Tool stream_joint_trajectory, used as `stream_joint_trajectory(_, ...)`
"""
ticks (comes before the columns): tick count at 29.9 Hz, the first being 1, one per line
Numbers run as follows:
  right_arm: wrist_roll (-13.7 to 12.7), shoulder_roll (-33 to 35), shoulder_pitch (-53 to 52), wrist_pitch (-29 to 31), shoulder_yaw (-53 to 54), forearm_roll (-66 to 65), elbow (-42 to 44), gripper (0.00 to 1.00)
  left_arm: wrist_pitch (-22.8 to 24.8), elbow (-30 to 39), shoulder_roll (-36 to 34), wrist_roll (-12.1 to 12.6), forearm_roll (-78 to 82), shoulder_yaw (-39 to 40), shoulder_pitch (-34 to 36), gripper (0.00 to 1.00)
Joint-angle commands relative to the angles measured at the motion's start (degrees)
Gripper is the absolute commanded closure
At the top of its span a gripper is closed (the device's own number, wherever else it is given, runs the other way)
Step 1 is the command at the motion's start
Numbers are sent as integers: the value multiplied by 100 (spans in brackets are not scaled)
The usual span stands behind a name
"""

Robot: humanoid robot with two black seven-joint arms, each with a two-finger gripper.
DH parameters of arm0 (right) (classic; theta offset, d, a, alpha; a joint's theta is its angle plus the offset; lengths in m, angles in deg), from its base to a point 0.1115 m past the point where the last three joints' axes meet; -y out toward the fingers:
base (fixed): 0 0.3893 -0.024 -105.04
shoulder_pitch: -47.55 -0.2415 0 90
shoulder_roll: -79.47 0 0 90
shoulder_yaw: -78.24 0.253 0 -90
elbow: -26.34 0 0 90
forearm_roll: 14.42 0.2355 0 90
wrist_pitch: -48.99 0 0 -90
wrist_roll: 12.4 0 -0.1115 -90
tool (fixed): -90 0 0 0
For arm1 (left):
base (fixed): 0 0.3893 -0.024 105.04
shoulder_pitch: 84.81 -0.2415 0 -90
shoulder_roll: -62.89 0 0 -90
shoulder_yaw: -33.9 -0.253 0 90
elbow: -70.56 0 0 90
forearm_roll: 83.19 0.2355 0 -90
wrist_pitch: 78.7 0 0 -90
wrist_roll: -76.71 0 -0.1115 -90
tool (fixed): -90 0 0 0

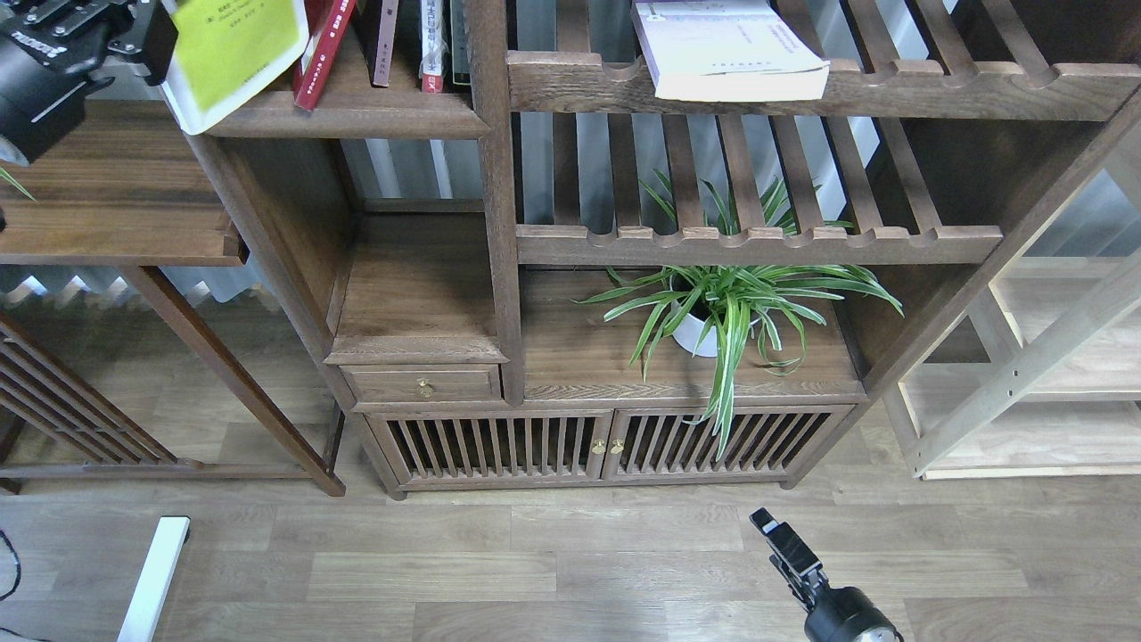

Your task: Organize books on shelf

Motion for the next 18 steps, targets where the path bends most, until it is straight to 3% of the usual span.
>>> stream_joint_trajectory(1,9,46,40,0,-1,0,-6,1,-209,-8,14,-82,24,-189,181,100)
stream_joint_trajectory(8,0,64,181,0,-1,0,-6,1,-815,-131,14,-635,42,-786,682,100)
stream_joint_trajectory(14,9,82,277,0,-1,0,-6,1,-869,-306,23,-723,42,-927,780,100)
stream_joint_trajectory(18,9,108,330,0,-1,0,-6,1,-886,-455,23,-1030,51,-1085,797,100)
